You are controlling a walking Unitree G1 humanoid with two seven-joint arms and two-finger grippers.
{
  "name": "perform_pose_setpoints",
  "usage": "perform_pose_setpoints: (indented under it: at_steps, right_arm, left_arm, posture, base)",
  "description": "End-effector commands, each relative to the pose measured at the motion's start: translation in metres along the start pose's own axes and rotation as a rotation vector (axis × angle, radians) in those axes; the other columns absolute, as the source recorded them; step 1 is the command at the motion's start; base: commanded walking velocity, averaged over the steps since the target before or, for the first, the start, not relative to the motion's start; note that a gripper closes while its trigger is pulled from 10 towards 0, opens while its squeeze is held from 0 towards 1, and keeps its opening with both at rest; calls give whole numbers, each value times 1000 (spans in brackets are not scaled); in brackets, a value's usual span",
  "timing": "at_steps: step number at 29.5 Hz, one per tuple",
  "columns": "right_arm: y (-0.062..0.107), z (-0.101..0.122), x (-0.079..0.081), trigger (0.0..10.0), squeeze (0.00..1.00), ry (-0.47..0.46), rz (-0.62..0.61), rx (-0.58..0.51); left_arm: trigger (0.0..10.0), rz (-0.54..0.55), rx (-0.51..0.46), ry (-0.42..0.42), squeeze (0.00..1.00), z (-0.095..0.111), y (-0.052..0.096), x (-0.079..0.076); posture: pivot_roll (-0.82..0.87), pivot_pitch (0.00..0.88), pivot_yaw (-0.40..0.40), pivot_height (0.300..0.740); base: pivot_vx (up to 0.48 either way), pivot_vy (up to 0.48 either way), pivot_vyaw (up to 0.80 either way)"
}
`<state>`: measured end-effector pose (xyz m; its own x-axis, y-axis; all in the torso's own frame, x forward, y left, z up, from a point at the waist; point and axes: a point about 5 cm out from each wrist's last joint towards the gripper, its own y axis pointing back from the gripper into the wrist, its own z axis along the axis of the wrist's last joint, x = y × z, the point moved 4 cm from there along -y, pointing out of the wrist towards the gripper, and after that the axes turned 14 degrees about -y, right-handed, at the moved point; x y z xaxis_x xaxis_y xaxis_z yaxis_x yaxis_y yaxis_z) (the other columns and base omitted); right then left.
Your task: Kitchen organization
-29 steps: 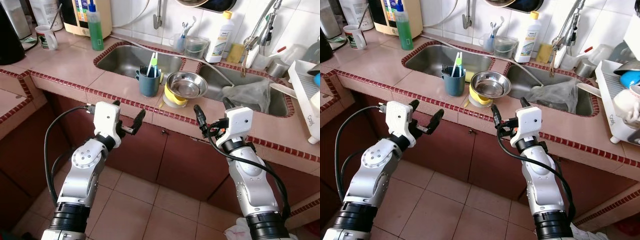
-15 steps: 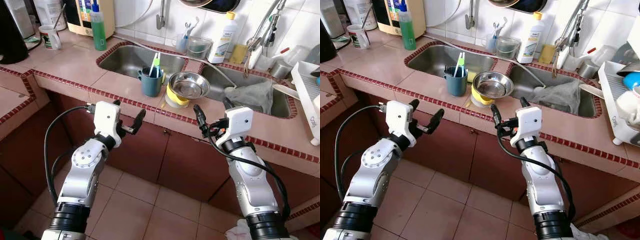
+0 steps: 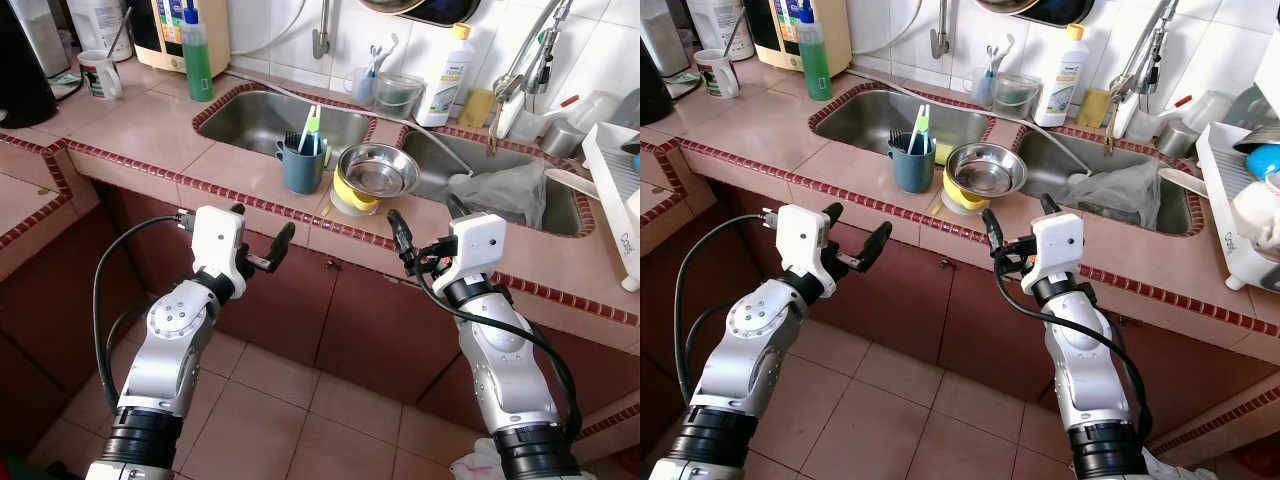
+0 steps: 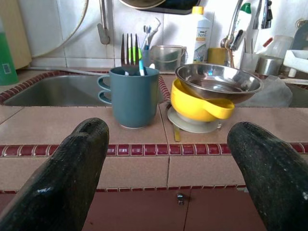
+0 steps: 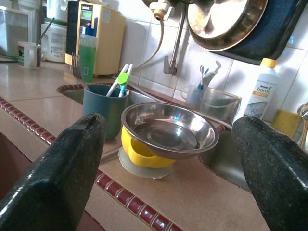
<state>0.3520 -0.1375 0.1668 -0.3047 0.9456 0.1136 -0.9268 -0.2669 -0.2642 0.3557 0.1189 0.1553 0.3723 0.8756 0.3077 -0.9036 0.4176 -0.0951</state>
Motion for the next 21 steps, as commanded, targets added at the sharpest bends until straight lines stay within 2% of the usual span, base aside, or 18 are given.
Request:
perform_pose_setpoints:
  at_steps: [1,17,21]
  right_arm:
    - [-1,4,1,10000,0,11,12,-16]
    - [1,5,0,10000,0,20,15,-17]
    - [2,4,0,10000,0,22,16,-14]
  left_arm:
    - [10000,-9,-4,6,0,2,-1,-3]
    - [10000,-27,-5,6,0,2,-3,-8]
    - [10000,-35,-14,-41,0,4,-3,-10]
  posture:
    - [22,0,-85,740]
    - [8,0,-80,740]
    - [8,0,-80,740]
  base:
    - [0,341,0]
    - [0,450,0]
    - [0,0,0]
